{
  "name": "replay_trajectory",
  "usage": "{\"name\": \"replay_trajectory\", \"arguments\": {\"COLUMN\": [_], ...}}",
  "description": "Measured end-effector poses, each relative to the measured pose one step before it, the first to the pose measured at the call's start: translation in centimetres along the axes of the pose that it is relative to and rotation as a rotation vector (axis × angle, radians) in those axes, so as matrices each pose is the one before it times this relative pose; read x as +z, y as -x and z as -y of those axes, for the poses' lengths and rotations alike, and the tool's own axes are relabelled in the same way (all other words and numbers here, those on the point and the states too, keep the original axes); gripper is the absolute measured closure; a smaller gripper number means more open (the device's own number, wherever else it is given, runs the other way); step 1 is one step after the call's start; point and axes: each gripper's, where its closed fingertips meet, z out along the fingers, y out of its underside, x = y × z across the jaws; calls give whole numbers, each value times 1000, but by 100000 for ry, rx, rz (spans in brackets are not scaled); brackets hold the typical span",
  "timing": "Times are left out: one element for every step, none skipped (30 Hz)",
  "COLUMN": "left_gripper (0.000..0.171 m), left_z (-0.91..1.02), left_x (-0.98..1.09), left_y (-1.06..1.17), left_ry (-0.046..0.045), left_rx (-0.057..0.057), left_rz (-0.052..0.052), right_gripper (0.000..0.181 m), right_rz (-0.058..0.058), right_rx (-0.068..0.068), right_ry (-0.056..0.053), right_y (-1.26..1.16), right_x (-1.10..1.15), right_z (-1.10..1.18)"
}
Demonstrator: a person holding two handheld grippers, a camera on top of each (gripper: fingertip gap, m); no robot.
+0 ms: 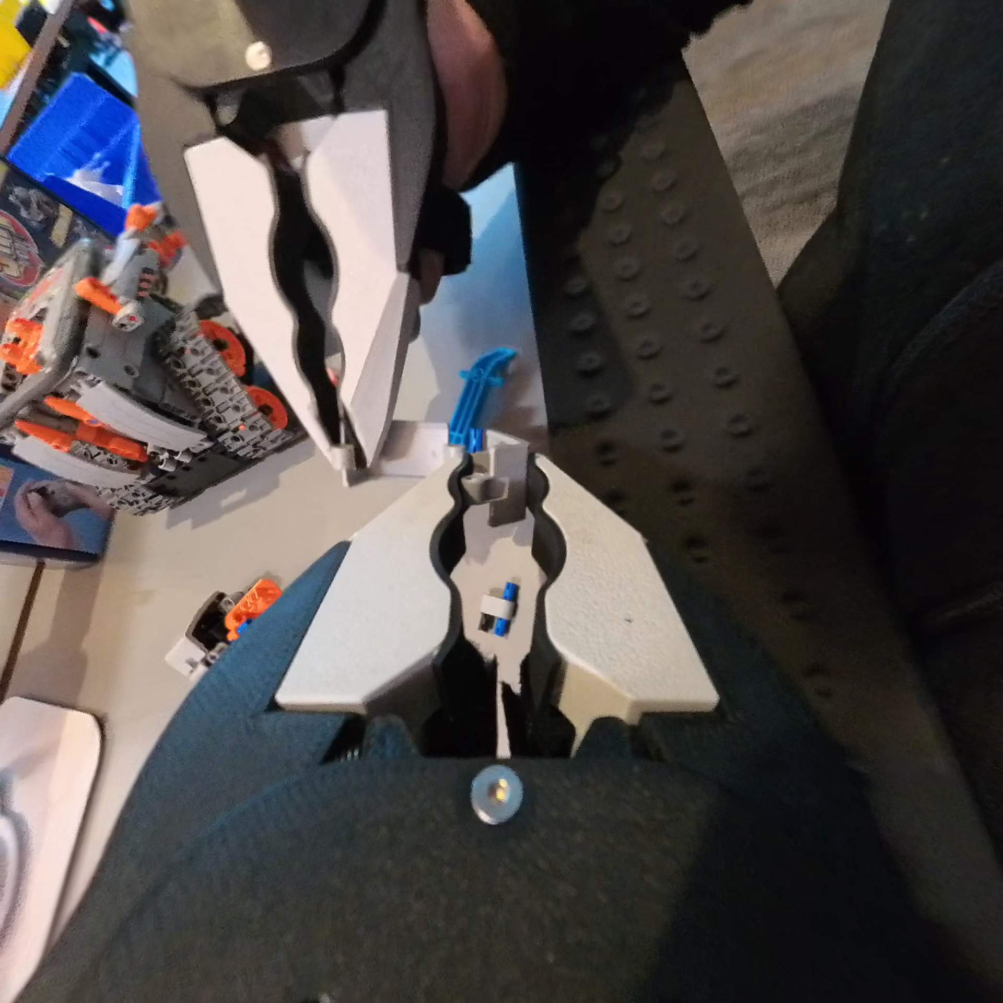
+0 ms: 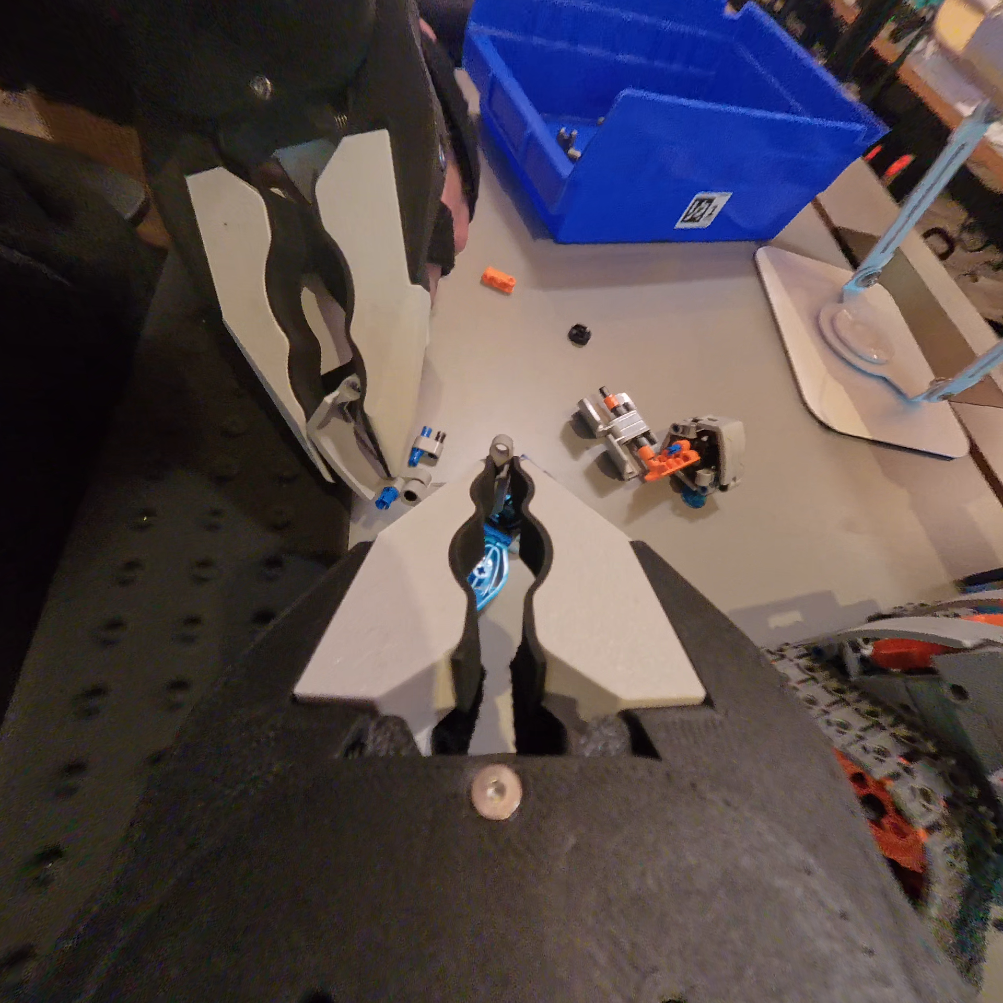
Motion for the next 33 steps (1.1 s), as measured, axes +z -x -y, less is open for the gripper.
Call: {"name": "replay_trajectory", "arguments": {"left_gripper": [155, 155, 156, 156, 156, 156, 156, 156, 156, 156, 156, 157, 157, 158, 157, 157, 157, 155, 149, 146, 144, 140, 135, 132, 133, 134, 134, 133, 135, 140, 142, 146, 149], "left_z": [261, 253, 379, 476, 448, 487, 413, 300, 264, 35, -158, 49, 66, -72, 15, 345, 492, 487, 548, 555, 463, 266, 205, 197, 153, 50, 68, 45, -78, 7, 61, -121, -232], "left_x": [-305, -332, -387, -380, -272, -240, -182, -40, 85, 194, 231, 53, -7, 110, 97, -112, -178, -123, -128, -138, -124, -32, -8, -30, -40, -42, -47, -41, 33, 3, -48, 16, 75], "left_y": [310, 292, 392, 167, -39, -14, -31, -205, -305, -160, -177, 69, 62, -149, 20, 251, 101, -10, -4, -89, -49, -95, 29, 103, 47, 71, 75, 131, -6, 116, 184, 127, 101], "left_ry": [-3417, -3588, -4462, -4735, -4071, -4149, -3239, -1859, -1779, -585, 360, -857, -337, 305, -706, -2660, -2923, -2503, -2709, -2415, -1732, -868, -831, -1099, -814, -81, -552, -540, 404, -275, -685, 1019, 1577], "left_rx": [-4673, -6197, -5441, -5303, -5726, -4296, -3052, -3170, -3784, -4940, -4152, -1830, -1806, -2363, -2588, -2296, -1663, -599, 1104, 1855, 1742, 1580, 690, 432, 176, -484, -657, -349, -727, -522, 1367, 2475, 1814], "left_rz": [-851, -1820, -1078, -2507, -3902, -3121, -2642, -3618, -4291, -3728, -3709, -1111, -927, -2292, -1246, 15, -783, -726, 285, 196, 681, 505, 954, 1264, 545, 273, 139, 760, -330, 425, 1630, 1758, 1292], "right_gripper": [180, 178, 172, 163, 161, 157, 160, 159, 155, 157, 163, 168, 174, 176, 177, 177, 177, 177, 177, 177, 176, 176, 175, 175, 174, 174, 174, 174, 174, 174, 173, 172, 173], "right_rz": [-1482, -1865, -2264, -729, 1519, 4207, 4540, 1820, 1656, 1166, 871, 752, 444, 1306, 1304, 503, 1629, 2045, 1425, 2451, 3161, 2262, 861, 519, 976, 145, -881, -850, -122, -1095, -1840, -954, -587], "right_rx": [-1006, -1809, -2185, -3115, -4042, -4081, -3412, -2174, -1975, -2406, -2299, -1413, -952, 454, 3033, 5118, 6843, 6717, 6109, 6982, 7440, 5446, 3095, 2269, 1766, 541, -100, -97, -1167, -2112, -2184, -1923, -1873], "right_ry": [-3715, -4425, -3588, -2822, -2307, -1161, 257, 1455, 2693, 2729, 2522, 3091, 2303, 647, 4, -2036, -3671, -3807, -4221, -5111, -4714, -3505, -2430, -1811, -1236, -515, -119, 187, 506, 329, 353, 1112, 1299], "right_y": [-286, -309, -366, -63, 397, 918, 994, 558, 533, 473, 424, 324, 205, 187, -19, -299, -278, -279, -355, -213, -110, -159, -237, -176, -6, -20, -122, -104, 99, 43, -68, 22, 75], "right_x": [-565, -725, -747, -634, -446, -194, 77, 301, 466, 519, 499, 480, 325, 85, -59, -148, -215, -247, -290, -248, -161, -126, -133, -100, -20, 25, 0, -9, 36, 27, 28, 63, 63], "right_z": [644, 828, 761, 612, 485, 314, 91, -84, -253, -263, -277, -425, -332, -74, -38, 66, 256, 311, 364, 500, 424, 242, 151, 156, 133, 45, 24, -6, -58, -1, 27, -110, -135]}}
